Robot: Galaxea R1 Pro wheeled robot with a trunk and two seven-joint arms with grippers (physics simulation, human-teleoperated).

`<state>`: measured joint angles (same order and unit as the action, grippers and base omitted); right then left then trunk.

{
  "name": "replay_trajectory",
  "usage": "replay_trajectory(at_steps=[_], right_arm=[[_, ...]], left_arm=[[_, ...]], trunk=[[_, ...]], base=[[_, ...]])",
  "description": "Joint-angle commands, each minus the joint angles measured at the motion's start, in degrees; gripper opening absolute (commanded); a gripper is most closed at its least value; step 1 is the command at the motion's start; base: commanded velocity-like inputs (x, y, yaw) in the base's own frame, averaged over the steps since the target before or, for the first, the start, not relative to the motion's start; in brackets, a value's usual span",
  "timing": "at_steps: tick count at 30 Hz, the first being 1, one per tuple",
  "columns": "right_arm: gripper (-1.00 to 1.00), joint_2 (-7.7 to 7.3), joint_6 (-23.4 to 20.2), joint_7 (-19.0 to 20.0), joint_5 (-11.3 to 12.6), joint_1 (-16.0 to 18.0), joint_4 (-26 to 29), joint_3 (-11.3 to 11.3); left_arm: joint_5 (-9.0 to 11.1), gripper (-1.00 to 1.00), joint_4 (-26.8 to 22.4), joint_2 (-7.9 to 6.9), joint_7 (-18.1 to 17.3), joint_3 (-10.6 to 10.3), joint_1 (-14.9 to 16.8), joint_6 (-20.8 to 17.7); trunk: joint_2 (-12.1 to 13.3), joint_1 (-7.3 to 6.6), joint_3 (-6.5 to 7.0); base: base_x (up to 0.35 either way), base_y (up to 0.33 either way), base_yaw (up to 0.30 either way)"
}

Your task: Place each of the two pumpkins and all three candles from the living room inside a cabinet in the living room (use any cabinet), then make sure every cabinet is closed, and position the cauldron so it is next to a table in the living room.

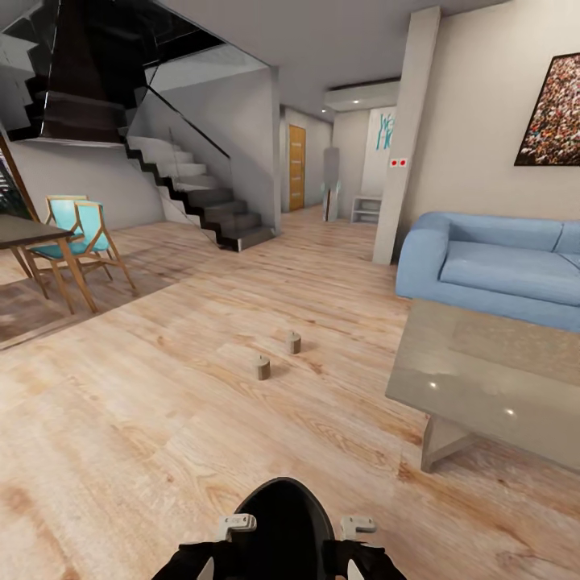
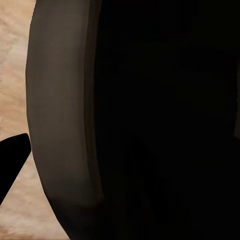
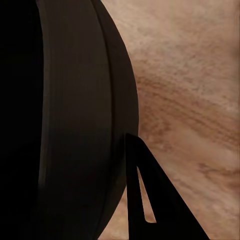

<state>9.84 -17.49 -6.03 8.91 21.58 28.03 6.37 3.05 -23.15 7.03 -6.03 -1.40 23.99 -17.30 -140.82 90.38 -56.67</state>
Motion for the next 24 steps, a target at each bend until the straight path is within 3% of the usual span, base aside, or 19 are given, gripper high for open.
replay_trajectory(at_steps=[1, 19, 24], right_arm=[[-1.00, -0.09, -0.3, -0.5, 0.6, 0.0, 0.2, 0.6], [-1.00, 0.00, 0.0, 0.2, 0.7, 0.0, 0.3, 0.6], [-1.00, -0.06, 0.0, 0.2, 0.7, 0.0, 0.3, 0.6]], left_arm=[[-1.0, -1.00, -0.1, -0.79, 0.1, 0.2, 0.0, -0.3], [-1.0, -1.00, 0.0, -0.79, -0.2, 0.2, 0.0, -0.4], [-1.0, -1.00, 0.0, -0.79, -0.3, 0.2, 0.0, -0.5]], trunk=[[0.4, -0.24, 0.13], [7.6, -4.19, 3.36], [7.6, -4.19, 3.38]], base=[[0.000, 0.000, 0.000], [0.000, 0.000, 0.000], [0.000, 0.000, -0.024]])
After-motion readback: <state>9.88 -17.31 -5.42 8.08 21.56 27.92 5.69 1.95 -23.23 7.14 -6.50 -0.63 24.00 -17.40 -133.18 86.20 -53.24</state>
